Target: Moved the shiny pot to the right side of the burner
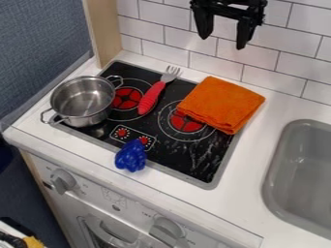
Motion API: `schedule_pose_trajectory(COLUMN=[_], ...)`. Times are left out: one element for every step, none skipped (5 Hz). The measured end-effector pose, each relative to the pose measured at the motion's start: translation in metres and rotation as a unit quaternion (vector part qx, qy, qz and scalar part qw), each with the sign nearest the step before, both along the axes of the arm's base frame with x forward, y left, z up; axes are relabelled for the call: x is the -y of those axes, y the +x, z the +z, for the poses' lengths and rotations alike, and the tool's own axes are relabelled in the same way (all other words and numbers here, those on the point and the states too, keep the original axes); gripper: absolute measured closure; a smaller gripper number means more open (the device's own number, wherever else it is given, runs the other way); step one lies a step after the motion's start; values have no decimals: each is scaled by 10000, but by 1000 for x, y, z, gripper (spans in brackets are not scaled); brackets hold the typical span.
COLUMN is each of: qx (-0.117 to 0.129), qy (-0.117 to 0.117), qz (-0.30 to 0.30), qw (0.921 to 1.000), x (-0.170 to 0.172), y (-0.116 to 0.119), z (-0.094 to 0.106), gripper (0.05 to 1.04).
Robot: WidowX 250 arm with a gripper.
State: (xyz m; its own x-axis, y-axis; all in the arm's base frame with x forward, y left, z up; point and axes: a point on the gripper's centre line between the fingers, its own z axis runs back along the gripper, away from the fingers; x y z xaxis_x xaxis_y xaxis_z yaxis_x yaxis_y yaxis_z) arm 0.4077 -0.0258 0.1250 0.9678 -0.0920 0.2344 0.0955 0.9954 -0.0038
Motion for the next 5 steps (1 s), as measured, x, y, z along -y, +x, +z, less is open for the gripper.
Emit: schedule_pose_trajectory(qx=[-206,-386,-487,-557,-767], qy=[18,103,192,597,667], qz=[14,37,280,375,523], qw=[9998,9992,9982,9960,9934], x=[-1,-5,-37,-75,-108], y=[-3,-15,-33,-53,-80], z=[-17,-36,-35,-24,-25], gripper=[83,83,83,83,83])
